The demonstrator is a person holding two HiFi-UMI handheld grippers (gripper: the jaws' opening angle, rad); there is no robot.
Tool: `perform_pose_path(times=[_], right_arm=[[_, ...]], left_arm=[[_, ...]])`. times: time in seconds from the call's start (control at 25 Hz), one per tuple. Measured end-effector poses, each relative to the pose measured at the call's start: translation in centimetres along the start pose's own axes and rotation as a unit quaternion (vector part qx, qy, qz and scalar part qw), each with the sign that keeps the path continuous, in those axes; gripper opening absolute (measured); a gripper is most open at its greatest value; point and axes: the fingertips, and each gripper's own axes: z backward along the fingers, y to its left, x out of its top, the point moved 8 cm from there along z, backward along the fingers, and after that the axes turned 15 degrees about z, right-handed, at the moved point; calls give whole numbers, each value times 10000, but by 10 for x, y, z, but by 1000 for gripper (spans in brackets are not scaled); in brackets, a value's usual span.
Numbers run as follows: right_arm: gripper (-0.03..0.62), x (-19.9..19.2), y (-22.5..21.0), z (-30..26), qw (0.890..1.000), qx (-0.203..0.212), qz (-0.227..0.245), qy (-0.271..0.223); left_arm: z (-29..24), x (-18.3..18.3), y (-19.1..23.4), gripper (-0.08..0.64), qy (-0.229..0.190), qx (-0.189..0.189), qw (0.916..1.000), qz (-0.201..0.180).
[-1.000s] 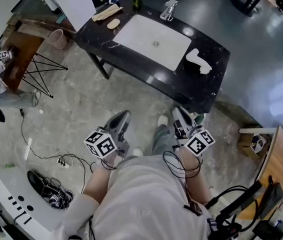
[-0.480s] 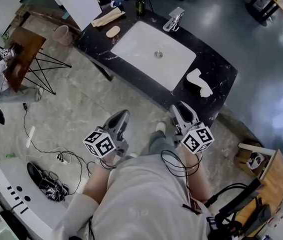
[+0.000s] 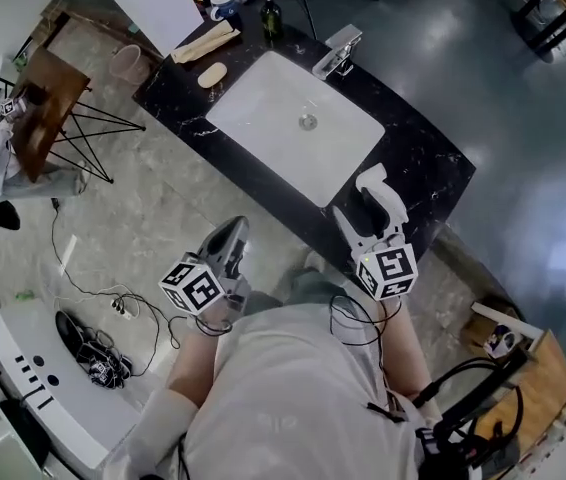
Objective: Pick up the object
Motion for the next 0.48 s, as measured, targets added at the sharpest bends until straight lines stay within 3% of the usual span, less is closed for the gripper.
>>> perform_pose_path(times=[0.16, 0.32, 0.48], right_arm=[[283, -4, -19, -8, 9956, -76, 809, 469], [317, -16, -33, -11, 9808, -164, 1486, 1252], [327, -30, -45, -12, 9671, -230, 1665, 1908]], left_arm=[[-11, -5, -3, 8, -24, 125, 9999, 49], [-16, -9, 1, 8, 55, 185, 9998, 94], [-15, -2, 3, 8, 94, 170, 9998, 35]])
